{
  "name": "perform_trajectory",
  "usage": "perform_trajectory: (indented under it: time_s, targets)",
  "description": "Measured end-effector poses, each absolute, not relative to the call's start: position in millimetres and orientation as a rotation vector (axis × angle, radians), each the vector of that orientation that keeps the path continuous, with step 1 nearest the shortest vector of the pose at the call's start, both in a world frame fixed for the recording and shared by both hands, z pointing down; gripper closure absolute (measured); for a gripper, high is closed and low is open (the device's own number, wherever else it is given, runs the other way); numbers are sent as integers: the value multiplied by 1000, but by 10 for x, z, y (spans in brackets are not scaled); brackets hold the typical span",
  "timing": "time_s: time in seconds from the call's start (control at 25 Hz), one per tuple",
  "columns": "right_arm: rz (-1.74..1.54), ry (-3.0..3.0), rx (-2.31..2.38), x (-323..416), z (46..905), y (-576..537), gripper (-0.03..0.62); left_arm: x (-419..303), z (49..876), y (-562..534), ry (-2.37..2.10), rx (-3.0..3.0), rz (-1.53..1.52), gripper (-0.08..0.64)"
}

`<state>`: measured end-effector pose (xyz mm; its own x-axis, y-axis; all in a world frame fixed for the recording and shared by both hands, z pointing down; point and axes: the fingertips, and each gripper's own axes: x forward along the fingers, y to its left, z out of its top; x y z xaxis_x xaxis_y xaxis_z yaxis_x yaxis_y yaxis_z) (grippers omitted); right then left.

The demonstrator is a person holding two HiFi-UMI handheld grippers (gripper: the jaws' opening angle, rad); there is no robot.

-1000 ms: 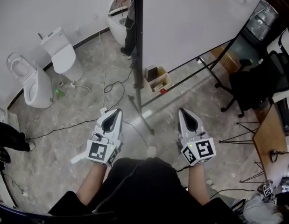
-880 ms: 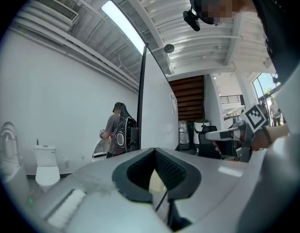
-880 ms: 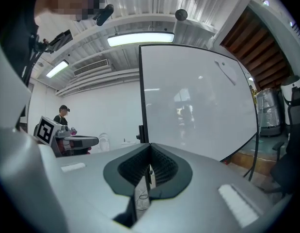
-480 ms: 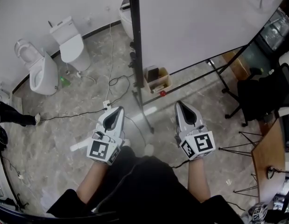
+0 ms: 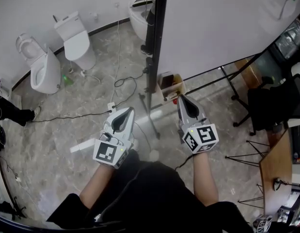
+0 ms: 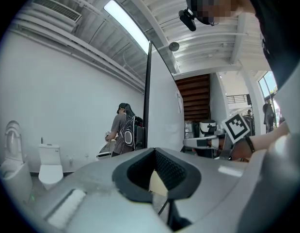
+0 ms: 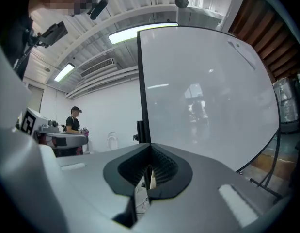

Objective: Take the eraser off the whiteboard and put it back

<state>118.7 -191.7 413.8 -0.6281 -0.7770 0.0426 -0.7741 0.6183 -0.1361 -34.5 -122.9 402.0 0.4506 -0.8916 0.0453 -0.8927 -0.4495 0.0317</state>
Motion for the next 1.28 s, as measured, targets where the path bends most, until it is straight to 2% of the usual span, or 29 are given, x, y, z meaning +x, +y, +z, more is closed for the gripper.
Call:
perform_trajectory:
  time_s: [0.2,0.72,0.96,1.28]
  targets:
    - [-248,2845,-1420,998,4399,-2140,578,-584,3993,-1410,-1613,2643,22,554]
    - [-282,2845,-1599,759,4684,-2593,452,-826,4149,-1685,-1460,2695,61,554]
    - [-331,2861,-1671,755,4845,-2699,368,-801,4212,-1766,-1375,2746,72,554]
    - [-347,2911,-1685,713,4919,-2840,314,-848,4248,-1883,-1336,2770,79,554]
